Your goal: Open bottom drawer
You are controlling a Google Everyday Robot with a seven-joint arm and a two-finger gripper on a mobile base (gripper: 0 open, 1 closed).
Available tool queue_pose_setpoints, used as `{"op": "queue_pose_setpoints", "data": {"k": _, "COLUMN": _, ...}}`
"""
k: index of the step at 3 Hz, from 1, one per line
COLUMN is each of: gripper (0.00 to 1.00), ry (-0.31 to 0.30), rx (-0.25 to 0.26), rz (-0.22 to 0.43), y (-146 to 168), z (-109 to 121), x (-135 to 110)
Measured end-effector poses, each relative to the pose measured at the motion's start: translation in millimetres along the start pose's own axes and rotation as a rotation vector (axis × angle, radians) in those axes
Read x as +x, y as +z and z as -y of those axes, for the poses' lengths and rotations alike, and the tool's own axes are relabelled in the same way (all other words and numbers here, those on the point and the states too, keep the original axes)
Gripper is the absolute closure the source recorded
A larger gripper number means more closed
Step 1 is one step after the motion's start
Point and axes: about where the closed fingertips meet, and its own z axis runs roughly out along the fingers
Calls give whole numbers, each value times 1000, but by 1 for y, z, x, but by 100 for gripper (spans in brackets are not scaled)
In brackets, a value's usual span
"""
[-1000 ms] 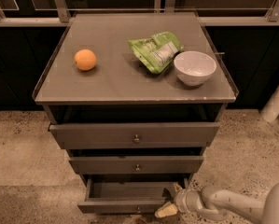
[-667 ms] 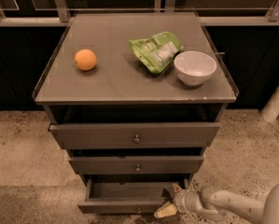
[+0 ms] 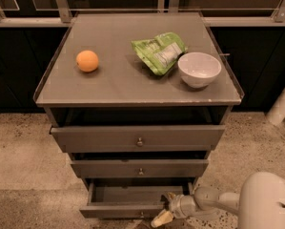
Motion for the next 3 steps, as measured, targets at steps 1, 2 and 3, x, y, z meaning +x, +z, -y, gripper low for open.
{"op": "queue_pose_setpoints", "data": {"k": 1, "gripper": 0, "ry": -4, "rx": -6, "rz": -3, "y": 3, "z": -1, "x": -1}}
{"op": "queue_pose_setpoints", "data": {"k": 2, "gripper": 0, "ry": 1, "rx": -30, "rz": -67, "y": -1, "z": -23, "x": 15}}
{"op": "queue_pose_setpoints", "data": {"k": 3, "gripper": 0, "ry": 3, "rx": -35, "rz": -79, "y": -3, "z": -28, "x": 17}}
